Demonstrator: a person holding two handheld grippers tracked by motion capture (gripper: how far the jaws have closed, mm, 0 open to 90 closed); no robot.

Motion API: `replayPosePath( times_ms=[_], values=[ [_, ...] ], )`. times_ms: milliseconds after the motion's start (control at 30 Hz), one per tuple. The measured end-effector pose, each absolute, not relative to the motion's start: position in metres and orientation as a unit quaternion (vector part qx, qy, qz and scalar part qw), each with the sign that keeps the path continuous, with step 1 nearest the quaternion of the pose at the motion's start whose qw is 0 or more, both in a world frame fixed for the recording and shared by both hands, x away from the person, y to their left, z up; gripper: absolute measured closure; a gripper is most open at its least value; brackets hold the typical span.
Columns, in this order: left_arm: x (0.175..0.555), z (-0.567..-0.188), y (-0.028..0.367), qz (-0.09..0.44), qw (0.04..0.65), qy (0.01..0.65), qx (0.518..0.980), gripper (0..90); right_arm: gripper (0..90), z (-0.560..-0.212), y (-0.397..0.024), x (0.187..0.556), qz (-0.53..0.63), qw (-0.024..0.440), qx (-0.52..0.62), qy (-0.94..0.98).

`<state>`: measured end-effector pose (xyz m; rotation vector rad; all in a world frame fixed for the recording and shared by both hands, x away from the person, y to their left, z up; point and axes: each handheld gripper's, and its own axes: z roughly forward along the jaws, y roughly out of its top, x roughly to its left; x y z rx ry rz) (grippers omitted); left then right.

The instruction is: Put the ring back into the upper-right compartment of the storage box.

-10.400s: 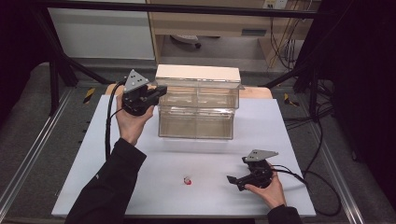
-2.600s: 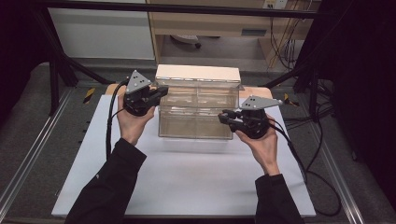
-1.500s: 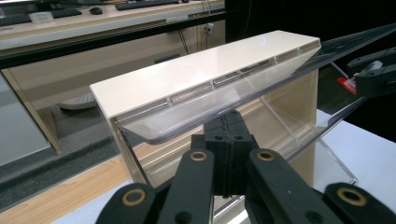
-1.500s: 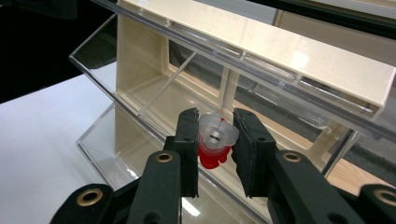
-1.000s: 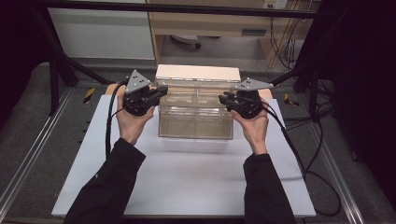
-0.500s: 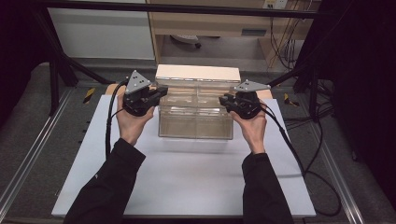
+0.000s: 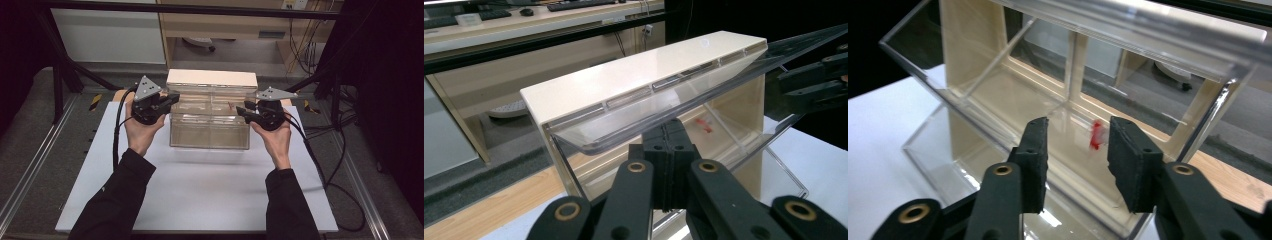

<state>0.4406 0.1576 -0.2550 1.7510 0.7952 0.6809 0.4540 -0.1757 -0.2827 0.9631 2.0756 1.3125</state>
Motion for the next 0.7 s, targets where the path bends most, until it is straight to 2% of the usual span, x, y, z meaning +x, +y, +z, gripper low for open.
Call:
replayPosePath(
  times_ms=[567, 700],
  values=[
    [0.44, -0.256, 0.157, 0.286, 0.521, 0.333, 0.732, 90.0, 18.8, -0.285, -0.193, 0.419, 0.481, 0.223, 0.354, 0.77],
    [0.44, -0.256, 0.157, 0.286, 0.521, 0.333, 0.732, 90.0, 14.5, -0.292, -0.199, 0.413, 0.481, 0.214, 0.362, 0.77]
  ],
)
